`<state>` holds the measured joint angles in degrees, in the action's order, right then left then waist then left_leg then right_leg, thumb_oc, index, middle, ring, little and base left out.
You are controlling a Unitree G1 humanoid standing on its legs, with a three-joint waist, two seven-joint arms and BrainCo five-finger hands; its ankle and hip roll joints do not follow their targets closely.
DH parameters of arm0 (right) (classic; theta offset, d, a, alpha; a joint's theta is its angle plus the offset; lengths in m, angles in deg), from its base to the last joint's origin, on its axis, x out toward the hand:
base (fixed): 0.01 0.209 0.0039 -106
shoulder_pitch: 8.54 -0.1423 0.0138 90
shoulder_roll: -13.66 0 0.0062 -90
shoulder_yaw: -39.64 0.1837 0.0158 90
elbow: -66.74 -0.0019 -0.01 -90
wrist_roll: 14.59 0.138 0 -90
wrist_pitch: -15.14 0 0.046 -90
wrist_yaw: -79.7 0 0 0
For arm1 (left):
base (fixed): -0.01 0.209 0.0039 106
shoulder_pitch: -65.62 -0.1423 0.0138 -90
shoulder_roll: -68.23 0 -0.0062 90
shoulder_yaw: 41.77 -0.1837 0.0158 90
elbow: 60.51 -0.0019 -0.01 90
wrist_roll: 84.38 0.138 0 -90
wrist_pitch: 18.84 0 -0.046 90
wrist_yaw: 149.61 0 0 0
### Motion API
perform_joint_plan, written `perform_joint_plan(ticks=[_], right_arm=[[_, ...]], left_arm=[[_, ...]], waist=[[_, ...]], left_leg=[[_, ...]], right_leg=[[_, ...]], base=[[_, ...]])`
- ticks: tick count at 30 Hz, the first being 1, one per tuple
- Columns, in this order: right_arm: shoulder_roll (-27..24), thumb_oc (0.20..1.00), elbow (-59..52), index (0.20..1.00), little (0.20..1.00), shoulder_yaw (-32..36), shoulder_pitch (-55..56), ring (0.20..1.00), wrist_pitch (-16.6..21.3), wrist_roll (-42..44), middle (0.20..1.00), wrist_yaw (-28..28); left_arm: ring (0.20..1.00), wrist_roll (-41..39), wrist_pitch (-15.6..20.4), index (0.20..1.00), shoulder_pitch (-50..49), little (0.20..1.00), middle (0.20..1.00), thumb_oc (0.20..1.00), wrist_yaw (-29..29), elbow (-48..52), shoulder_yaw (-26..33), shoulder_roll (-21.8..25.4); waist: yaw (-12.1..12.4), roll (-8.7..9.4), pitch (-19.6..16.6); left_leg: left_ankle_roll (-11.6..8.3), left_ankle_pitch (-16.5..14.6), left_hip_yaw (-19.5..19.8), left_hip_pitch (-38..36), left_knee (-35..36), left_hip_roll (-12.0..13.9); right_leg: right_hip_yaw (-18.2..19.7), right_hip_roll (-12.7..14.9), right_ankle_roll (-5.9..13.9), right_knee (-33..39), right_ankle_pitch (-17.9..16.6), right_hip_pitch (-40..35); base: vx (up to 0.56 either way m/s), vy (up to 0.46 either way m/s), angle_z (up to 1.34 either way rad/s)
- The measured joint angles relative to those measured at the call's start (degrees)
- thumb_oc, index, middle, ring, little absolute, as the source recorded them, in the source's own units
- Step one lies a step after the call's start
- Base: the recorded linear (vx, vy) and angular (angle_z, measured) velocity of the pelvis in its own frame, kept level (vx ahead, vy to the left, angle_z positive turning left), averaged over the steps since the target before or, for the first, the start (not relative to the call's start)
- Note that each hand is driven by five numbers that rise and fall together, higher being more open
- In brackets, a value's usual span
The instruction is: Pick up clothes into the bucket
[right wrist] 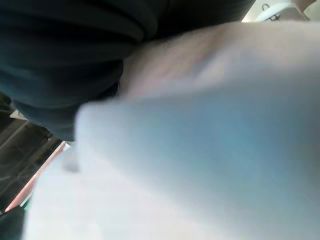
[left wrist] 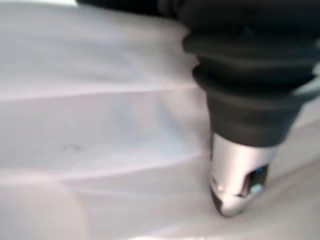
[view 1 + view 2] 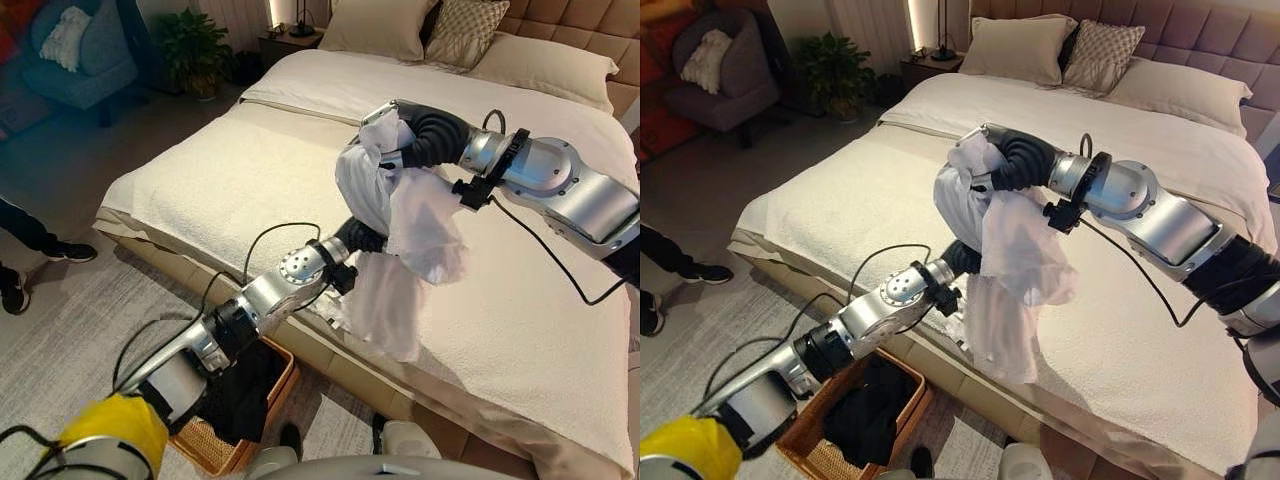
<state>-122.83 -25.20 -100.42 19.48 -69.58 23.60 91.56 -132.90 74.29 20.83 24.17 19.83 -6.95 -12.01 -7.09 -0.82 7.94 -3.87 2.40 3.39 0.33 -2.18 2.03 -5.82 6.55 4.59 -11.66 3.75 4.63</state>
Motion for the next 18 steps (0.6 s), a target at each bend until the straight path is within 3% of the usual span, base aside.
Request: perform_joint_plan(ticks=[4, 9, 14, 18], right_arm=[[0.9, 0.200, 1.6, 0.200, 0.200, -0.2, 1.4, 0.200, 0.0, 1.5, 0.200, -0.1], [1.0, 0.200, 5.5, 0.200, 0.200, 0.3, 3.8, 0.200, 0.1, 0.9, 0.200, -0.7], [1.9, 0.200, 10.7, 0.200, 0.200, 5.6, 12.4, 0.200, 0.1, -3.1, 0.200, -1.6], [5.6, 0.200, 11.9, 0.200, 0.200, 15.5, 24.6, 0.200, 0.2, -7.4, 0.200, -2.1]], left_arm=[[0.200, -9.6, -3.0, 0.200, 0.4, 0.200, 0.200, 0.200, -4.1, 1.2, -2.8, 2.7], [0.200, -14.8, -5.5, 0.200, -2.4, 0.200, 0.200, 0.200, -7.5, 2.2, -3.3, 6.7], [0.200, -16.5, -6.5, 0.200, -11.7, 0.200, 0.200, 0.200, -9.0, 2.3, 2.4, 7.4], [0.200, -16.5, -6.5, 0.200, -20.3, 0.200, 0.200, 0.200, -9.6, 2.5, 9.6, 6.5]], waist=[[0.0, -0.44, -1.0], [0.1, -0.52, -1.4], [0.5, -0.38, -1.6], [1.2, -0.29, -1.6]], left_leg=[[0.01, 0.0, 0.0, -0.8, 0.6, 0.1], [0.02, 0.0, 0.0, -1.0, 0.7, 0.2], [0.03, 0.0, 0.1, -1.2, 0.9, 0.1], [0.08, -0.1, 0.2, -1.7, 1.1, 0.1]], right_leg=[[0.0, -0.1, 0.21, 0.0, 0.6, -0.3], [0.0, -0.1, 0.16, -0.1, 0.6, -0.5], [0.0, 0.0, 0.21, 0.0, 0.7, -0.7], [-0.1, -0.1, 0.29, 0.1, 1.1, -1.1]], base=[[0.00, 0.000, 0.00], [0.00, 0.000, 0.00], [0.00, 0.001, 0.01], [0.00, 0.000, 0.00]])
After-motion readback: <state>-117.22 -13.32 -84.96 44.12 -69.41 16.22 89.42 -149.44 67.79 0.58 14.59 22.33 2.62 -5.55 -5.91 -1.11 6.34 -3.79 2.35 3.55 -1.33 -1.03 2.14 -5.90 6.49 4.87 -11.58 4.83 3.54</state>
